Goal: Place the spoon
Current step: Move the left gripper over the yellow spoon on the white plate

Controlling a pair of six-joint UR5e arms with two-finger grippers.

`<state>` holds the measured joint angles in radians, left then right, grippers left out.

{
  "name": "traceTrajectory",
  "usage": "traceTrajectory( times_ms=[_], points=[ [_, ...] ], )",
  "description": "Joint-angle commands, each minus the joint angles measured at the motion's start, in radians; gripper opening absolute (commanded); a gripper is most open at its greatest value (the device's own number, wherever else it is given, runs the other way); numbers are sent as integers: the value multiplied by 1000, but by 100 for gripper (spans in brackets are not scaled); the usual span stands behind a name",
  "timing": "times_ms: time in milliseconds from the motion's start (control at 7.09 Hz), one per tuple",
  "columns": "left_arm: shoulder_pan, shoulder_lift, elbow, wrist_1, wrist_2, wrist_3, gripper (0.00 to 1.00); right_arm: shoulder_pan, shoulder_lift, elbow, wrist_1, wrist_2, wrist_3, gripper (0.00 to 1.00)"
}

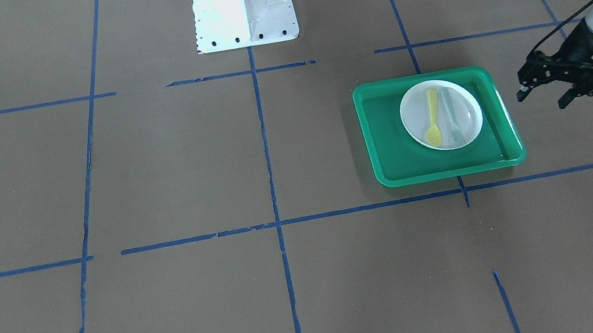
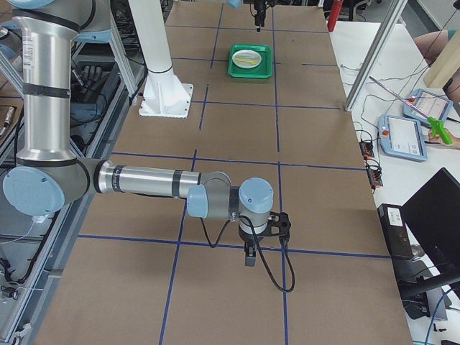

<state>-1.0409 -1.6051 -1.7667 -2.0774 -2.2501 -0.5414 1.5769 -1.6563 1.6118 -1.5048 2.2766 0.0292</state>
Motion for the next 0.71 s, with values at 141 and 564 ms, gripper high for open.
traceTrajectory(
  times_ms=[141, 564],
  points=[
    [168, -88, 4, 5, 99, -213, 79, 0, 0, 0, 0, 0, 0, 100],
    [283, -114, 27, 13, 199, -264, 71, 0, 0, 0, 0, 0, 0, 100]
  ],
)
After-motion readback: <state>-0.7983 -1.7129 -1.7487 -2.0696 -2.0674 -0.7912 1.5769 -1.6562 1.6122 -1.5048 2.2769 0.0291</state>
